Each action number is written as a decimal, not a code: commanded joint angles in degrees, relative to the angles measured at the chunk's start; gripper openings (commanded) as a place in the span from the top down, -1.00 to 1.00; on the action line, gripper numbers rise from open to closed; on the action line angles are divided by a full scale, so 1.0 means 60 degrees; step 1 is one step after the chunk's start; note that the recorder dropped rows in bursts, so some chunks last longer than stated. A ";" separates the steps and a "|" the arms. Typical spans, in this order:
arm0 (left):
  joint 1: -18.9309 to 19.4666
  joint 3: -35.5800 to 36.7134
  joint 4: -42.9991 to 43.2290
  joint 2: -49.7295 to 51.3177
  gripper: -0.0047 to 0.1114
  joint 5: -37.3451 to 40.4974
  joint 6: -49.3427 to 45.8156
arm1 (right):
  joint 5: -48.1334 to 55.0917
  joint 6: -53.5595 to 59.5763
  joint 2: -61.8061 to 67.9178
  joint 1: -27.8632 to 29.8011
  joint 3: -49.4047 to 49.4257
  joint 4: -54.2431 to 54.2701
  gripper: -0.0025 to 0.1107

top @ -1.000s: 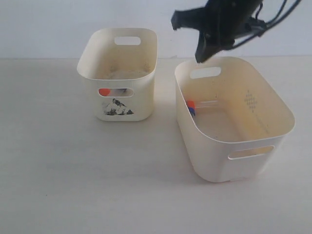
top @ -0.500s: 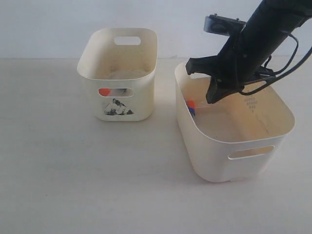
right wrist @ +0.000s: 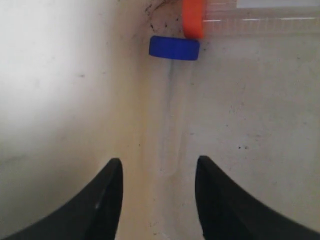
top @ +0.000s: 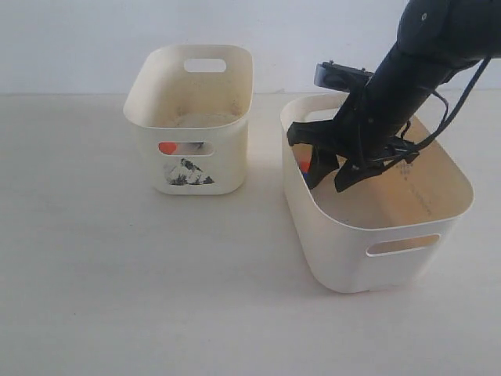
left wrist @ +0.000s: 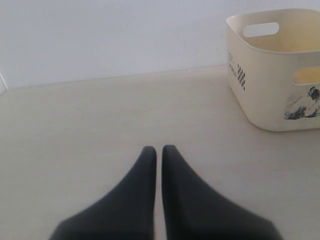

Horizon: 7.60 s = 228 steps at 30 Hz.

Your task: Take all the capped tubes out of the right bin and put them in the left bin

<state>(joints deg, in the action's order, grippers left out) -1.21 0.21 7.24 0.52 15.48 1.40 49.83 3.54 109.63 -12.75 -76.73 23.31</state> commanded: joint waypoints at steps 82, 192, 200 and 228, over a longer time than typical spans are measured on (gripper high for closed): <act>0.0011 -0.0035 -0.0107 -0.0016 0.84 -0.0090 0.0111 | -0.0431 0.8198 -0.0319 0.0041 0.0010 -0.1228 0.22; 0.0011 -0.0035 -0.0107 -0.0016 0.84 -0.0090 0.0111 | -0.2522 1.2004 0.1068 0.0024 0.0010 -0.2279 0.08; 0.0011 -0.0035 -0.0107 -0.0016 0.84 -0.0090 0.0111 | -0.3146 1.2072 0.1117 0.0024 0.0010 -0.2279 -0.28; 0.0011 -0.0035 -0.0107 -0.0016 0.84 -0.0090 0.0111 | -0.3236 1.2143 0.2316 0.0024 0.0010 -0.2723 0.26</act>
<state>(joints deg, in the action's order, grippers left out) -1.21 0.21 7.24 0.52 15.48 1.40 30.76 76.11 120.76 -12.73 -77.11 8.82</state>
